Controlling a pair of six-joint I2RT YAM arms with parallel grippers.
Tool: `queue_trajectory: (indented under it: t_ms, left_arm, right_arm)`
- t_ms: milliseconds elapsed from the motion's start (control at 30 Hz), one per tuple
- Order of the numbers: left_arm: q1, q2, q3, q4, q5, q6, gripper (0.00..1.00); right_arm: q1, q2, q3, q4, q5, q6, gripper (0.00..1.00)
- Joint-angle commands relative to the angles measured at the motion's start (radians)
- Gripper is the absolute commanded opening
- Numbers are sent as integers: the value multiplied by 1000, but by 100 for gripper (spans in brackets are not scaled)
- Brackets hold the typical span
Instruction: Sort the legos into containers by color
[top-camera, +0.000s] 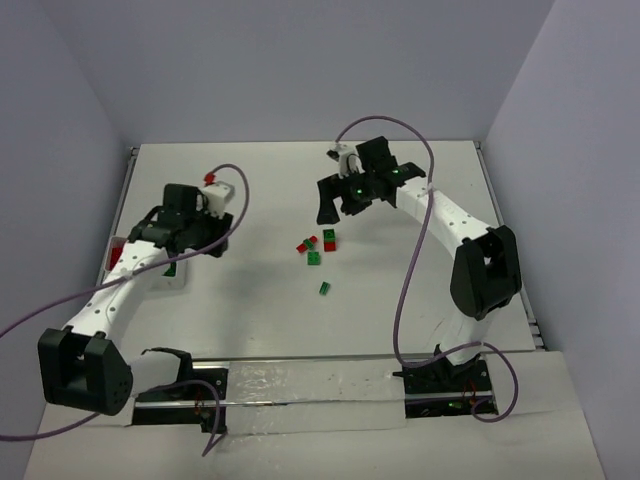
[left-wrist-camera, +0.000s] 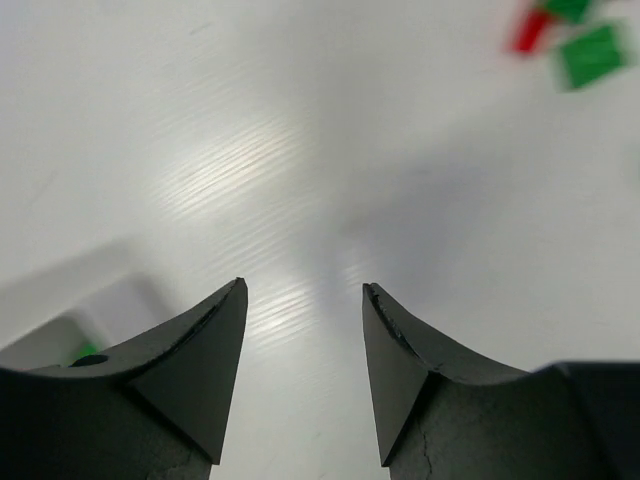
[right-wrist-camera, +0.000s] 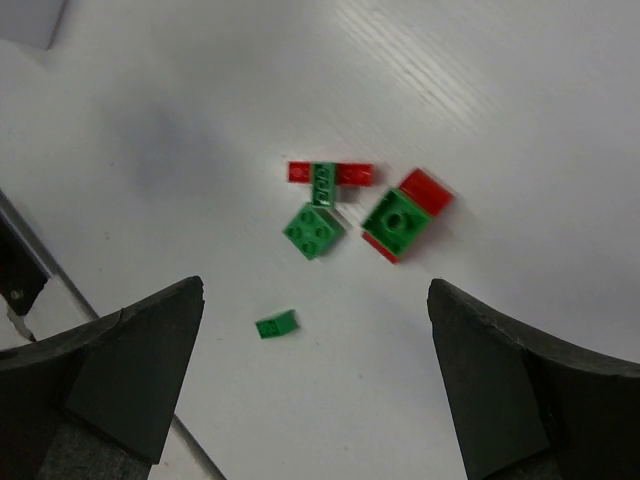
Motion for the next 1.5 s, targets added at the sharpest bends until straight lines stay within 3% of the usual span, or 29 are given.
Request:
queue_trajectory:
  t_ms: [0, 167, 433, 700, 967, 1467]
  left_arm:
    - [-200, 36, 19, 119, 161, -116, 58]
    - [-468, 172, 45, 172, 176, -147, 58]
    - [-645, 447, 238, 122, 154, -163, 55]
    - [-707, 609, 343, 72, 150, -169, 57]
    - [-727, 731, 420, 41, 53, -229, 52]
    - [-733, 758, 399, 60, -45, -235, 41]
  right_arm:
    - [-91, -80, -57, 34, 43, 59, 100]
    - [-204, -126, -132, 54, 89, 78, 100]
    - [-269, -138, -137, 52, 94, 87, 100]
    - [-274, -125, -122, 49, 92, 89, 100]
    - [-276, -129, -124, 50, 94, 92, 100]
    - [-279, -140, -133, 56, 91, 92, 100]
